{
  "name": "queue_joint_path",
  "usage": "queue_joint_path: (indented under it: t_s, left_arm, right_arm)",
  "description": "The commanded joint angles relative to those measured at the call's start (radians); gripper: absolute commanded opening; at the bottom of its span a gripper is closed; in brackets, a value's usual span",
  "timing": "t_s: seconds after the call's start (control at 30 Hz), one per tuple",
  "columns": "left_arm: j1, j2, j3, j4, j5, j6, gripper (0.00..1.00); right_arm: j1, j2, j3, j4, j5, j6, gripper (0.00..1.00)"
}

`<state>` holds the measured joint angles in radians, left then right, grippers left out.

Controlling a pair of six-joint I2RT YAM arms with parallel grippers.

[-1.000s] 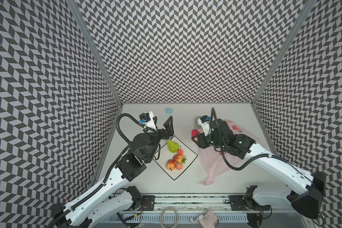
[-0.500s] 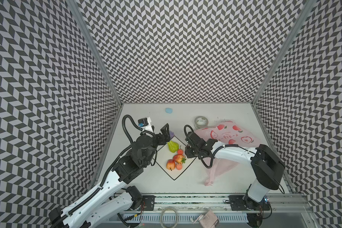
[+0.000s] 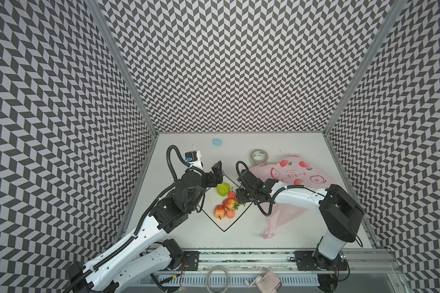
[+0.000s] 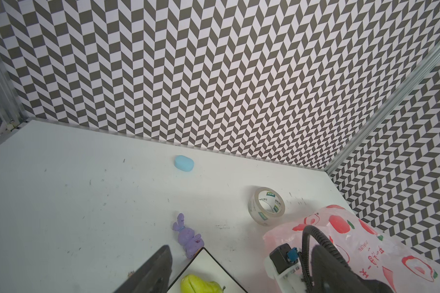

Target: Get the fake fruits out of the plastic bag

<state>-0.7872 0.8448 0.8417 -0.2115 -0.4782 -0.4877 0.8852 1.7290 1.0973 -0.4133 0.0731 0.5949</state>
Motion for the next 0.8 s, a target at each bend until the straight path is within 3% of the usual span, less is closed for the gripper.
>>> queue_joint_path:
  t_s: [0.0,0.17,0.33,0.57,0.77]
  left_arm:
    - [0.005,0.001,0.025,0.024,0.019,0.012,0.86]
    - [-0.007,0.015,0.029,0.053,0.149,0.075,0.82]
    - [-0.217,0.056,-0.002,0.055,0.124,0.165,0.83]
    - [-0.520,0.221,0.011,0.086,0.138,0.165,0.85]
    - [-0.607,0.432,0.062,0.102,0.257,0.083,0.90]
  right_arm:
    - [0.004,-0.087,0.003,0.018,0.000,-0.002,0.68]
    - [0.003,-0.247,0.011,-0.031,0.025,0.007,0.69]
    - [0.002,-0.479,-0.007,-0.207,0.158,0.051,0.68]
    - [-0.002,-0.823,-0.095,-0.518,0.325,0.271,0.68]
    - [-0.002,-0.997,-0.136,-0.698,0.360,0.451,0.67]
